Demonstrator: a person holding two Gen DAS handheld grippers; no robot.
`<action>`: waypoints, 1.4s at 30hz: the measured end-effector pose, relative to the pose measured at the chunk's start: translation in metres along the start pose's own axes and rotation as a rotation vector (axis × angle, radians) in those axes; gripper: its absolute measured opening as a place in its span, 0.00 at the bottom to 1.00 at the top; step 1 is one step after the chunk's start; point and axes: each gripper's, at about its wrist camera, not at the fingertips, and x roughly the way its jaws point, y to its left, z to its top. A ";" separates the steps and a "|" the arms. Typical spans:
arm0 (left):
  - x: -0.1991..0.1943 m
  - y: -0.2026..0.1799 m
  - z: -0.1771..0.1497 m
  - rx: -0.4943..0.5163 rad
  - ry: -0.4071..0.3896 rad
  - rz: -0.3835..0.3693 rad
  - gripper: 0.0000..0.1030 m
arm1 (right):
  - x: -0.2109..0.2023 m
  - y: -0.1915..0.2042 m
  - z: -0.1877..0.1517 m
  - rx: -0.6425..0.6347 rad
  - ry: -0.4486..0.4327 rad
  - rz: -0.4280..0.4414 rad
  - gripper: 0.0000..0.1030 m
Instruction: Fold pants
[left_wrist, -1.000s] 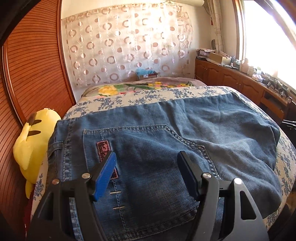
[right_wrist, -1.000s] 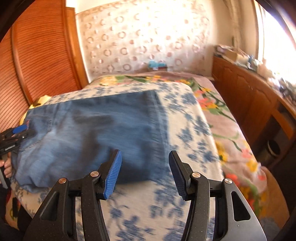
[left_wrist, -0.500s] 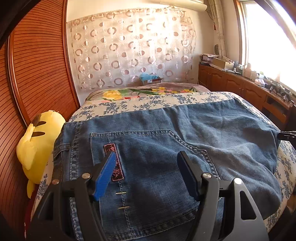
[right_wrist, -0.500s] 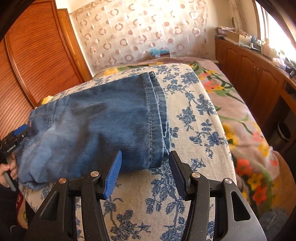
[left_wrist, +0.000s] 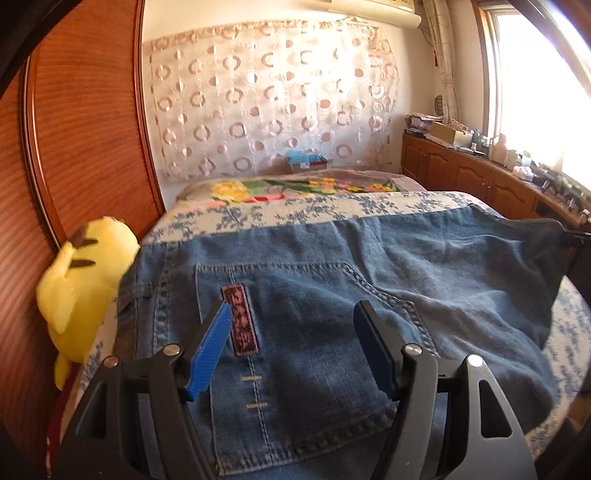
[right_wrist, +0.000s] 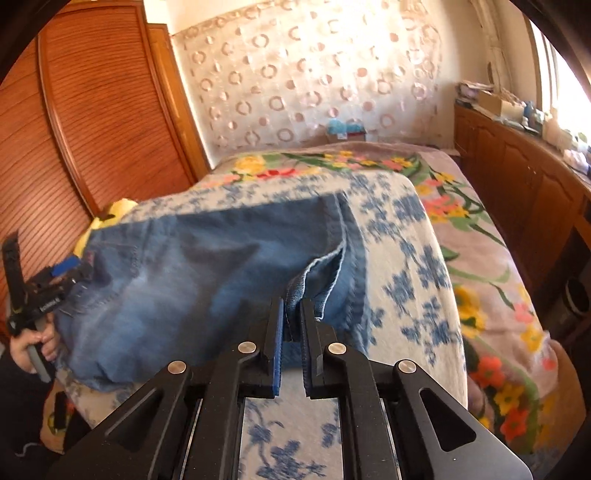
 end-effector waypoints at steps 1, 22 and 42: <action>-0.002 0.004 0.000 -0.017 0.006 -0.015 0.66 | -0.001 0.005 0.004 -0.010 -0.007 0.005 0.05; -0.068 0.095 -0.003 -0.117 -0.051 0.089 0.66 | 0.041 0.214 0.075 -0.304 -0.060 0.321 0.04; -0.051 0.066 -0.009 -0.085 -0.008 0.018 0.66 | 0.052 0.189 0.046 -0.339 0.039 0.205 0.33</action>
